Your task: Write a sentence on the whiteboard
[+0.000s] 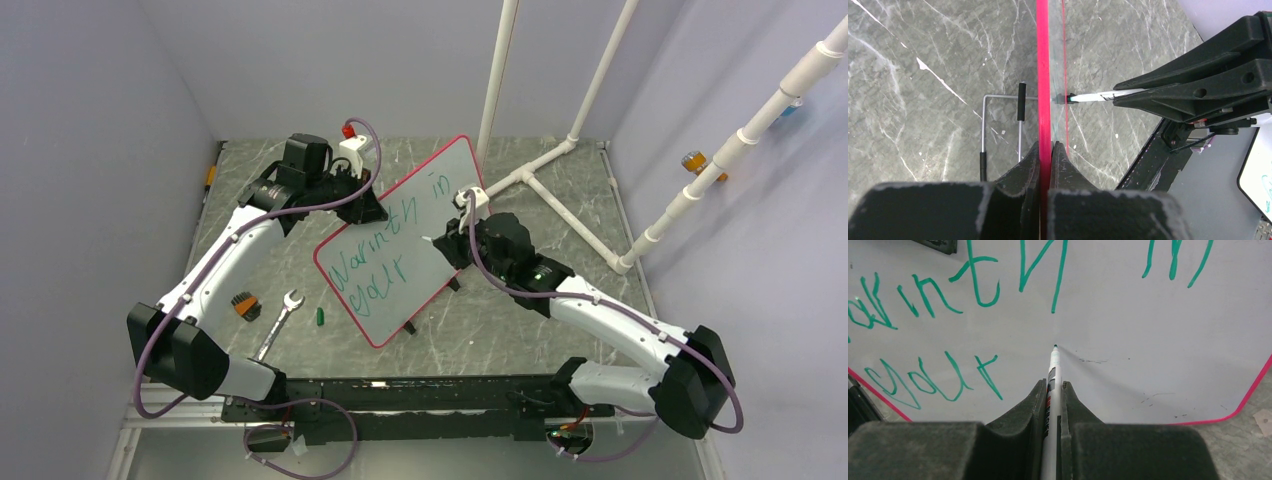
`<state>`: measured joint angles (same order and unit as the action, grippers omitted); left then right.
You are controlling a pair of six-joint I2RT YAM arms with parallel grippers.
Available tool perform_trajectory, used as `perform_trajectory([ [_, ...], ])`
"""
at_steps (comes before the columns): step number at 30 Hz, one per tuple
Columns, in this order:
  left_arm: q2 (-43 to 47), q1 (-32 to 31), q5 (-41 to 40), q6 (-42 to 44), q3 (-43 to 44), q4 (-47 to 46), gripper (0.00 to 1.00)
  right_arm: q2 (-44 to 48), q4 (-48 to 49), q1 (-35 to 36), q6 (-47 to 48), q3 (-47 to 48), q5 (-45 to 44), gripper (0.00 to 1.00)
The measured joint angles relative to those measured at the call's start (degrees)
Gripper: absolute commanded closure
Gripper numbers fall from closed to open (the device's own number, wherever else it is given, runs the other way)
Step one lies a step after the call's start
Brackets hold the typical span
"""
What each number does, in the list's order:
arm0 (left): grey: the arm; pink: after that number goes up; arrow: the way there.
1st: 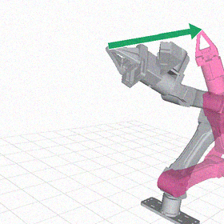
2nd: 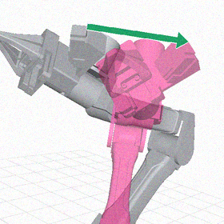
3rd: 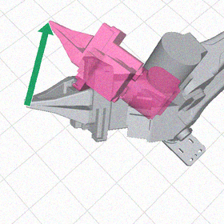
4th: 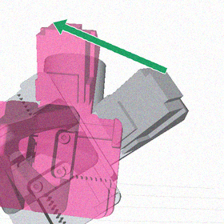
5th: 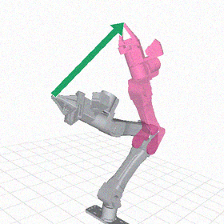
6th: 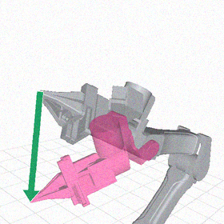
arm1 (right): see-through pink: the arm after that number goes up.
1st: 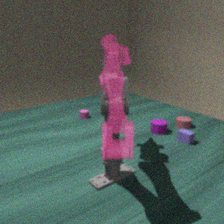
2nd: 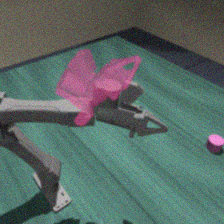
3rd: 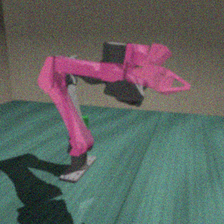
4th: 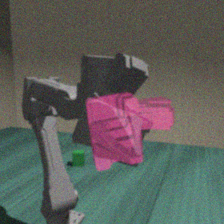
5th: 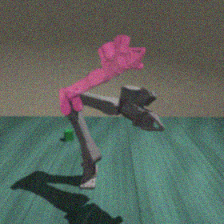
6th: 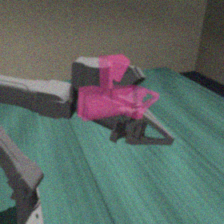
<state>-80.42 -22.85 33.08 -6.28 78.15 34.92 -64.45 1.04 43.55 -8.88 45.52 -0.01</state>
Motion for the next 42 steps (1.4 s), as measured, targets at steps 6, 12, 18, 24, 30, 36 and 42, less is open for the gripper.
perform_trajectory([
  [6,0.02,-0.02,-0.48,-0.02,0.0,0.02,1.0,-2.43,0.46,-0.2,0.35,0.9,0.2,1.0],
  [12,0.02,-0.02,-0.87,-0.02,-0.02,-0.07,1.0,-2.84,0.39,-0.57,0.39,1.27,1.97,1.0],
  [18,0.02,-0.02,-0.87,-0.02,-0.02,-0.09,1.0,-2.84,0.9,-0.57,0.35,0.98,4.9,1.0],
  [24,0.02,-0.02,-1.03,-0.02,-0.02,-0.07,1.0,-2.84,1.53,-0.57,0.28,0.09,6.16,1.0],
  [30,0.0,-0.02,-1.18,-0.02,-0.02,-0.09,1.0,-2.78,1.79,-0.57,-0.11,-0.2,5.2,1.0],
  [36,0.0,-0.02,-1.27,-0.02,-0.02,-0.11,1.0,-2.56,1.6,-0.5,-0.13,-1.05,3.76,1.0],
  [42,0.0,-0.02,-1.27,-0.04,-0.02,-0.15,1.0,-2.38,1.49,-0.5,-0.33,-1.36,2.97,1.0],
])
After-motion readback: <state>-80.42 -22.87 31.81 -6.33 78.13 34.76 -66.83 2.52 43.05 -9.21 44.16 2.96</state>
